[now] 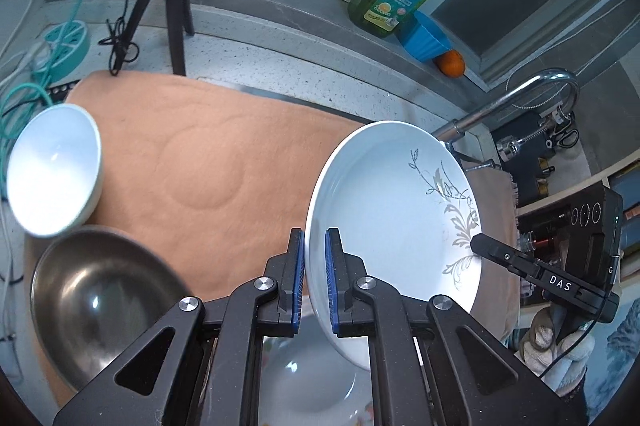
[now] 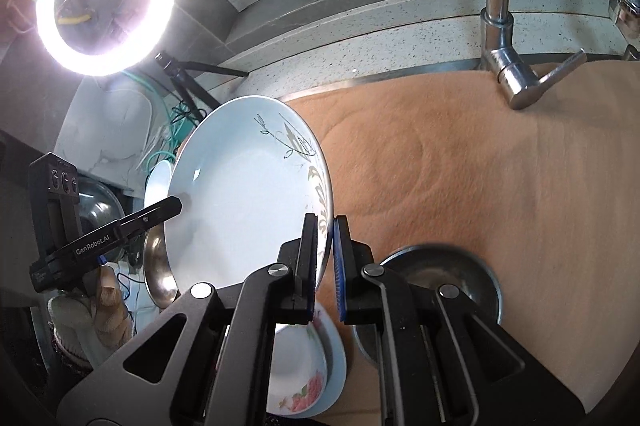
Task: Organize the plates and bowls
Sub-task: 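Lift the gold-leaf plate with both grippers and carry it over the pink plate stack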
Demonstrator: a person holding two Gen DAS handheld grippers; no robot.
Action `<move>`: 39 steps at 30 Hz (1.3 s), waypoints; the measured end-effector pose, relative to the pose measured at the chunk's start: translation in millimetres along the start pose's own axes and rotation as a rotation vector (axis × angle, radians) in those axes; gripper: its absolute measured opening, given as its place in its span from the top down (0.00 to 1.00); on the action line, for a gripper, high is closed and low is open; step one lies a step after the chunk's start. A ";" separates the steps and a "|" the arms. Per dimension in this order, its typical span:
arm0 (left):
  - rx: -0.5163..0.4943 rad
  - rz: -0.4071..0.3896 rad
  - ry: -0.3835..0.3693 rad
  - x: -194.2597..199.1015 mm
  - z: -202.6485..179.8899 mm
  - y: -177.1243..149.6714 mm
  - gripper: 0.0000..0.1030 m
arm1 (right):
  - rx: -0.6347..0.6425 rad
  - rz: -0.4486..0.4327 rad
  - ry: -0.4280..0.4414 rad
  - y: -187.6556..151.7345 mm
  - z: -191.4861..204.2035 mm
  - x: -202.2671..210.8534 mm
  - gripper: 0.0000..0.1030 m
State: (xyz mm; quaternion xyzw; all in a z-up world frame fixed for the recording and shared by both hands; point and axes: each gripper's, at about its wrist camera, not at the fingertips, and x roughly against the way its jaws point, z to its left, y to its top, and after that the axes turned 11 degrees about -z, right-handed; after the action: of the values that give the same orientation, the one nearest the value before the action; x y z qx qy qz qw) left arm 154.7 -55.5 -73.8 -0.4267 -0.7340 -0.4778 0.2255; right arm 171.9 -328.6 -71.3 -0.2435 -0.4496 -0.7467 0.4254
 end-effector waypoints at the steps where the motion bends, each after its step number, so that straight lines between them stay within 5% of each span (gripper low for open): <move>1: -0.004 -0.001 0.001 3.6 0.1 -3.4 0.92 | 0.002 0.000 0.001 -3.4 2.0 1.7 0.93; 18: 0.012 0.040 0.011 36.9 17.0 -70.8 0.92 | 0.016 0.065 0.016 -84.2 18.4 15.7 0.93; 39: 0.036 0.106 0.026 33.0 33.6 -110.4 0.92 | 0.030 0.142 -0.022 -125.9 12.2 1.0 0.93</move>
State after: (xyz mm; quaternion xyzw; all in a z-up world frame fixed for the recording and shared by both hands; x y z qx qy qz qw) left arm 46.7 -31.7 -120.4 -0.4547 -0.7157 -0.4575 0.2677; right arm 63.5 -288.9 -123.1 -0.2767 -0.4468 -0.7052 0.4759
